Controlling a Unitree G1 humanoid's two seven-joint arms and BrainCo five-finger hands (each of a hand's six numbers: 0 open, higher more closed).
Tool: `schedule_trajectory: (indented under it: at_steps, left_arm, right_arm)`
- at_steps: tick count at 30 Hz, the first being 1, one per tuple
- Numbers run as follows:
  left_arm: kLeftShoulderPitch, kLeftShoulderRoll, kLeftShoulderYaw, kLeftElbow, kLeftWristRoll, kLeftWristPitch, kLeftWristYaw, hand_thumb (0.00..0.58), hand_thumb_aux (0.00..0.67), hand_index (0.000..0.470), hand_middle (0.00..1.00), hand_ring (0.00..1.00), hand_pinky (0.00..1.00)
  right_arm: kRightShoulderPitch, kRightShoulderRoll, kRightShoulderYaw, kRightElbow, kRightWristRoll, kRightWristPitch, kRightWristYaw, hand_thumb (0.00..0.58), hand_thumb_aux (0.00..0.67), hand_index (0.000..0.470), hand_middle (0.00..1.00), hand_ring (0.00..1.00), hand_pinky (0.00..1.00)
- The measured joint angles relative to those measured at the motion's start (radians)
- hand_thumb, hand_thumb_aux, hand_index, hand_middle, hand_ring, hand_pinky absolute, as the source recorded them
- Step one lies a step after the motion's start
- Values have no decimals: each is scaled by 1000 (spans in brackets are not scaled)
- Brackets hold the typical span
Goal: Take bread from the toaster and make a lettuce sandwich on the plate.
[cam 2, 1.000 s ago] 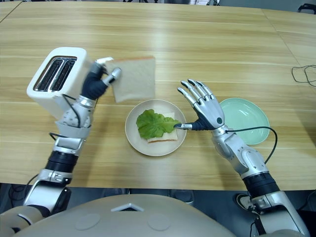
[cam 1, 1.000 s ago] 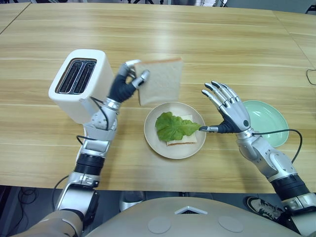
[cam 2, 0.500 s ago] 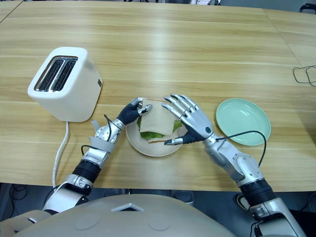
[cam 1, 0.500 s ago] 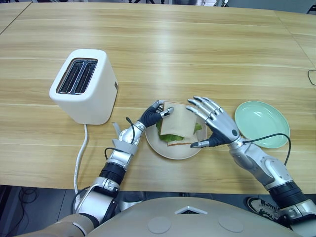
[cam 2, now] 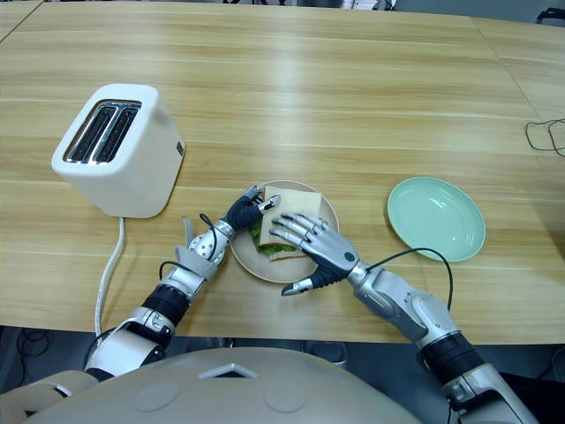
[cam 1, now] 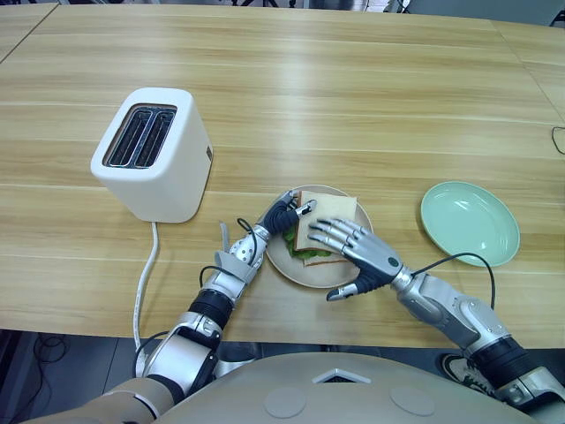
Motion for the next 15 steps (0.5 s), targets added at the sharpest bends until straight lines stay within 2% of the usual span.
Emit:
schedule_trajectory:
  at_steps: [7, 13, 14, 15]
  left_arm:
    - [-9, 2, -26, 59, 56, -10, 54, 580, 670, 460, 1000, 1000, 1000]
    - [-13, 4, -36, 83, 77, -15, 75, 580, 670, 460, 1000, 1000, 1000]
    - [-12, 7, -39, 82, 85, -17, 81, 566, 565, 388, 1000, 1000, 1000]
    - [-8, 15, -45, 76, 98, -19, 91, 410, 307, 211, 1000, 1000, 1000]
  right_arm:
    - [3, -29, 7, 6, 113, -7, 179, 0, 0, 0, 0, 0, 0]
    - [1, -31, 9, 11, 136, -2, 225, 0, 0, 0, 0, 0, 0]
    - [0, -30, 10, 15, 136, -2, 225, 0, 0, 0, 0, 0, 0]
    - [-1, -29, 13, 16, 136, -2, 226, 0, 0, 0, 0, 0, 0]
